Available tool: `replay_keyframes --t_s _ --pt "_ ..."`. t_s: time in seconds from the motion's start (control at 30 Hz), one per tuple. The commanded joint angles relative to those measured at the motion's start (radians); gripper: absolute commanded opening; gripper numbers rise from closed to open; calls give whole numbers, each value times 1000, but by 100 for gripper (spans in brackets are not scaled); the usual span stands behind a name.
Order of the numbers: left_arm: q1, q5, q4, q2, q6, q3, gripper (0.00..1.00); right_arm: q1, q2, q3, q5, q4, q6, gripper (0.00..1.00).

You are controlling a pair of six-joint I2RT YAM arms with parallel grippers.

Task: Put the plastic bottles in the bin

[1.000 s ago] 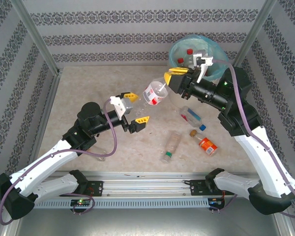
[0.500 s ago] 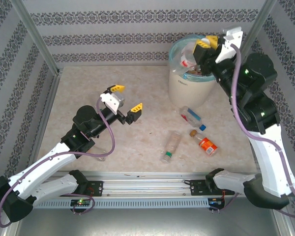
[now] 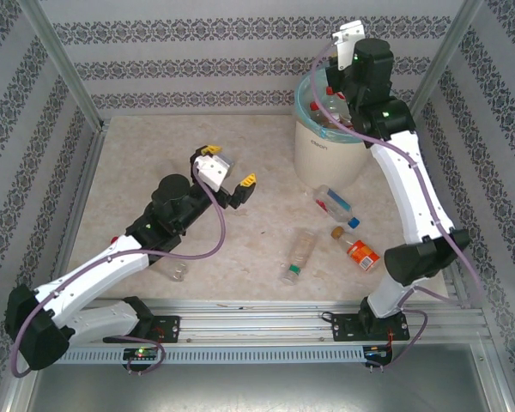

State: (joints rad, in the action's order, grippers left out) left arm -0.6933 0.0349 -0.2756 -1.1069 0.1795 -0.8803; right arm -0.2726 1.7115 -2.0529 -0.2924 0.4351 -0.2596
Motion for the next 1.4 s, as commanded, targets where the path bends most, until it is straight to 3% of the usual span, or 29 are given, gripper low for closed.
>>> replay_keyframes --t_s 0.0,0.43,0.97,1.27,1.37 --pt "8 17 -33 -29 37 -45 97 38 42 -43 -43 -15 -9 0" --pt "28 14 -80 -117 -1 -45 97 180 124 147 112 -37 213 0" --pt "29 13 -59 -110 -42 -33 97 238 253 246 183 -39 266 2" --pt "29 21 -42 -97 -37 -31 97 242 285 175 206 14 280 13" --pt "29 33 -18 -91 -40 -44 97 240 261 126 221 48 294 30"
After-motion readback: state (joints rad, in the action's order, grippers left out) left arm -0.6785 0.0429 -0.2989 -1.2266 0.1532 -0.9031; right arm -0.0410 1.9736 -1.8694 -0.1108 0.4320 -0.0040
